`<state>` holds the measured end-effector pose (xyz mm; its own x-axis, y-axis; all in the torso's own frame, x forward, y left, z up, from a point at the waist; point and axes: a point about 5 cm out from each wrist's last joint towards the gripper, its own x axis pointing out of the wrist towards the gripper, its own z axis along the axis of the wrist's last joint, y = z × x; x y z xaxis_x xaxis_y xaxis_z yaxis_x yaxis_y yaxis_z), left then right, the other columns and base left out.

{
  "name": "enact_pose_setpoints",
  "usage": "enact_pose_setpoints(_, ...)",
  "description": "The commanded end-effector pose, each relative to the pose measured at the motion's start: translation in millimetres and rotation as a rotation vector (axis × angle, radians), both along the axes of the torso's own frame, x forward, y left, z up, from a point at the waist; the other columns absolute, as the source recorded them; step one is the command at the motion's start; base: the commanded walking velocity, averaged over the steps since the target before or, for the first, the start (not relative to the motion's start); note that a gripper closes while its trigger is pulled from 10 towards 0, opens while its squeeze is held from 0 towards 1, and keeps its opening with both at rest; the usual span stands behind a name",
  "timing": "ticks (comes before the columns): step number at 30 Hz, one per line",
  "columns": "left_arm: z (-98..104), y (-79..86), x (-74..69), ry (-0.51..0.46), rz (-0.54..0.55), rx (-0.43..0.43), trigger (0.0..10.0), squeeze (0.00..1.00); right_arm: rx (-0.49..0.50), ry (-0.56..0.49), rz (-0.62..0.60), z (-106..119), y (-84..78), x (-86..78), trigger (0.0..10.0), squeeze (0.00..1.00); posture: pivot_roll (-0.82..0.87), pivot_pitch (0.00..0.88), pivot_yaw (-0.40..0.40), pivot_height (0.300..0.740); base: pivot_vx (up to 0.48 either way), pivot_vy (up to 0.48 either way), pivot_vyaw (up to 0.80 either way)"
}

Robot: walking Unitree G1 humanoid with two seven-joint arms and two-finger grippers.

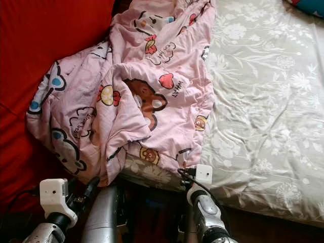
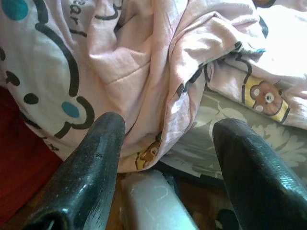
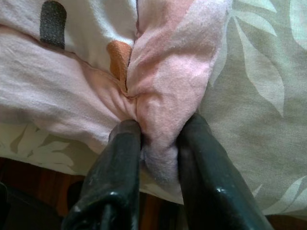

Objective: Clean up the room

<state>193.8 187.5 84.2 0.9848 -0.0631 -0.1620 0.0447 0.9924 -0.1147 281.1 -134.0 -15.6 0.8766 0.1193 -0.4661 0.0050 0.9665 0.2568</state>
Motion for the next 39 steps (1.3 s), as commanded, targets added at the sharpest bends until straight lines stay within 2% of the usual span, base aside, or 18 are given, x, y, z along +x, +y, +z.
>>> enact_pose_setpoints(1, -9, -0.7, -4.7, 0.05, 0.001, -0.015, 10.0, 0.0, 0.01, 0.063, 0.001, -13, 2.2, -14.2, 0.0, 0.0, 0.12, 0.368, -0.01, 0.631, 0.0, 0.0, 0.0)
enact_pose_setpoints(7, -8, -4.4, 6.9, 0.026, -0.009, -0.016, 10.0, 0.0, 0.011, 0.049, -0.022, -10, -1.4, -11.0, 0.0, 0.0, 0.11, 0.333, -0.013, 0.631, 0.0, 0.0, 0.0)
enact_pose_setpoints(13, -10, -5.9, 24.4, -0.005, -0.027, 0.005, 10.0, 0.0, 0.016, 0.017, -0.053, -5, -7.0, -6.0, 0.0, 0.0, 0.08, 0.242, -0.027, 0.631, 0.0, 0.0, 0.0)
enact_pose_setpoints(28, -23, -7.1, 59.9, -0.03, -0.035, 0.017, 10.0, 0.0, 0.009, -0.09, -0.058, 0, -20.4, -8.1, 0.0, 0.0, 0.02, 0.092, -0.047, 0.631, 0.0, 0.0, 0.0)
enact_pose_setpoints(29, -24, -7.5, 60.2, -0.03, -0.039, 0.022, 10.0, 0.0, 0.004, -0.1, -0.053, 1, -20.6, -9.1, 4.0, 0.0, 0.02, 0.092, -0.047, 0.631, 0.0, 0.0, 0.0)
enact_pose_setpoints(30, -24, -7.7, 60.2, -0.031, -0.042, 0.025, 10.0, 0.0, 0.001, -0.106, -0.05, 1, -20.8, -9.8, 4.0, 0.0, 0.02, 0.092, -0.047, 0.631, 0.0, 0.0, 0.0)
enact_pose_setpoints(31, -25, -8.2, 61.0, -0.029, -0.045, 0.028, 10.0, 0.0, 0.0, -0.116, -0.049, 1, -21.4, -10.8, 10.0, 0.0, 0.01, 0.08, -0.048, 0.631, 0.0, 0.0, 0.0)
enact_pose_setpoints(34, -28, -8.7, 63.8, -0.028, -0.046, 0.031, 10.0, 0.0, -0.001, -0.132, -0.05, 1, -22.8, -12.2, 10.0, 0.0, 0.0, 0.072, -0.049, 0.631, 0.0, 0.0, 0.0)
enact_pose_setpoints(39, -32, -8.2, 71.3, -0.03, -0.049, 0.035, 10.0, 0.0, -0.016, -0.167, 0.094, -3, -11.8, -26.7, 10.0, 0.0, -0.02, 0.045, -0.048, 0.631, 0.0, 0.0, 0.0)
